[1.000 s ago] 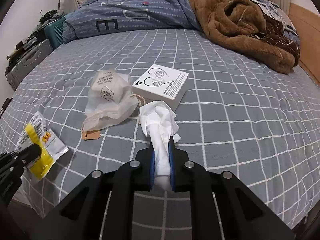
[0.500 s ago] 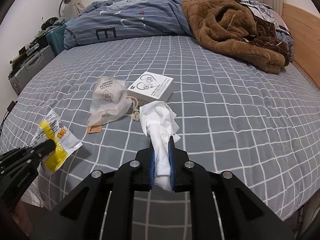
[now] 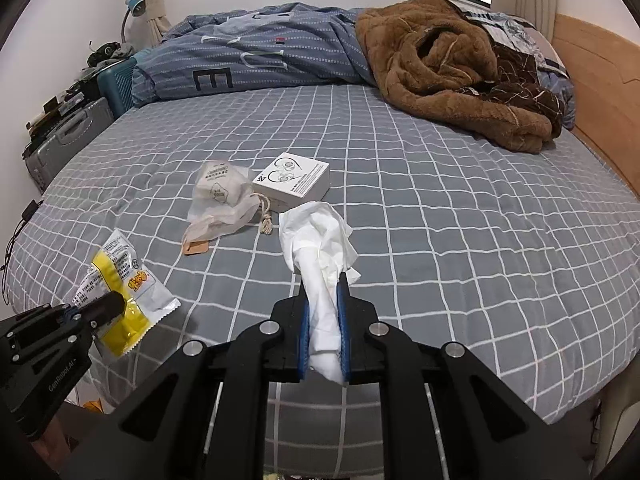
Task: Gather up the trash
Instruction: 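Lift the yellow wrapper and white tissue and carry them down to the bin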
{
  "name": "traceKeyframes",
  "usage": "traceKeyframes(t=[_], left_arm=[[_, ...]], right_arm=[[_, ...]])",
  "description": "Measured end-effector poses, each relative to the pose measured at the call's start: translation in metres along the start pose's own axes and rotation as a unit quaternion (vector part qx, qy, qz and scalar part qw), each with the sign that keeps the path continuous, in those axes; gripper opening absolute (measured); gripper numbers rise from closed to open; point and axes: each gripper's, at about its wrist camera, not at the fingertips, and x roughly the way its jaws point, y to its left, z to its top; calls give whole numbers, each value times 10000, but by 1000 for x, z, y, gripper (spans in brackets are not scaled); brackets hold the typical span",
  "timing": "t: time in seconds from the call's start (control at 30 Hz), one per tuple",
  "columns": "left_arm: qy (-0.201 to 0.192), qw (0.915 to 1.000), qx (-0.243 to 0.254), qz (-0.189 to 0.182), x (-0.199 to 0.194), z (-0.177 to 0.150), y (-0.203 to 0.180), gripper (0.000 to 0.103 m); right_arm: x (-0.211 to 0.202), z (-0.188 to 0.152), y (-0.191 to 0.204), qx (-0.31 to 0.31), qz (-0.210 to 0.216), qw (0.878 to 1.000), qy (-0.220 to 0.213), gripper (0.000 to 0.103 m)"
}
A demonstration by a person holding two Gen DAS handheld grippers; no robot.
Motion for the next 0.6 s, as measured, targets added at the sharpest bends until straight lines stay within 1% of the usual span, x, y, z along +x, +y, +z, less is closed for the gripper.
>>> traceKeyframes(t=[0.33, 0.6], left_arm=[[4, 10000, -12, -84, -20, -20, -11, 4], [58, 9999, -2, -105, -36, -47, -15, 4]], right_arm=[[-33, -24, -9, 42, 39, 10000, -41, 11], [-48, -41, -12, 42, 5, 10000, -22, 11]])
